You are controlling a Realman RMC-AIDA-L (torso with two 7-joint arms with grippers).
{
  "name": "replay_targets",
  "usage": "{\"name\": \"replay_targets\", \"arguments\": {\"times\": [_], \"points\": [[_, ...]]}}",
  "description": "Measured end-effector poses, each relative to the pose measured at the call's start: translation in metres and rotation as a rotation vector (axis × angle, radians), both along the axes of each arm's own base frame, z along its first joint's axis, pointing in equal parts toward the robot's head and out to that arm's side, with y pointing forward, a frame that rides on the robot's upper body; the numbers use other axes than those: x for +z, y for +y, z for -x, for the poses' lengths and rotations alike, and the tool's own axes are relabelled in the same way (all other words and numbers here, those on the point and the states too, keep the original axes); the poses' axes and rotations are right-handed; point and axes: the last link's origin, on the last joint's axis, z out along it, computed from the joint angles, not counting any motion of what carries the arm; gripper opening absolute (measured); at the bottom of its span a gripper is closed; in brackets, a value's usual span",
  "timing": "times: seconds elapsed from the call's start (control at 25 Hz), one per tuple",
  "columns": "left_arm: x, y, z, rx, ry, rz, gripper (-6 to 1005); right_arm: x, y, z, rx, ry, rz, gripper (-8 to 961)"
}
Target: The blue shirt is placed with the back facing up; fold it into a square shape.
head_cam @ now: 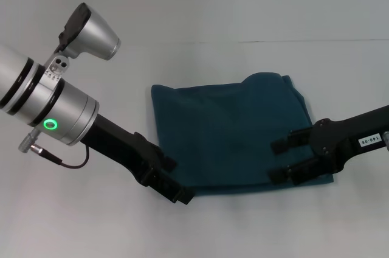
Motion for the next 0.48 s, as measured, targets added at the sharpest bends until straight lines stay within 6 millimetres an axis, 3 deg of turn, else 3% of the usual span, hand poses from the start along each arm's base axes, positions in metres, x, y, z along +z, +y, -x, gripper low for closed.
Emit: {"name": "replay_targets", "arguments": {"times": [0.48], "points": [[0.0004,0.0003,-0.0003,-0.002,0.0,-0.002,948,0.0012,0.0005,-0.0004,-0.001,0.0,-0.004,914]]}}
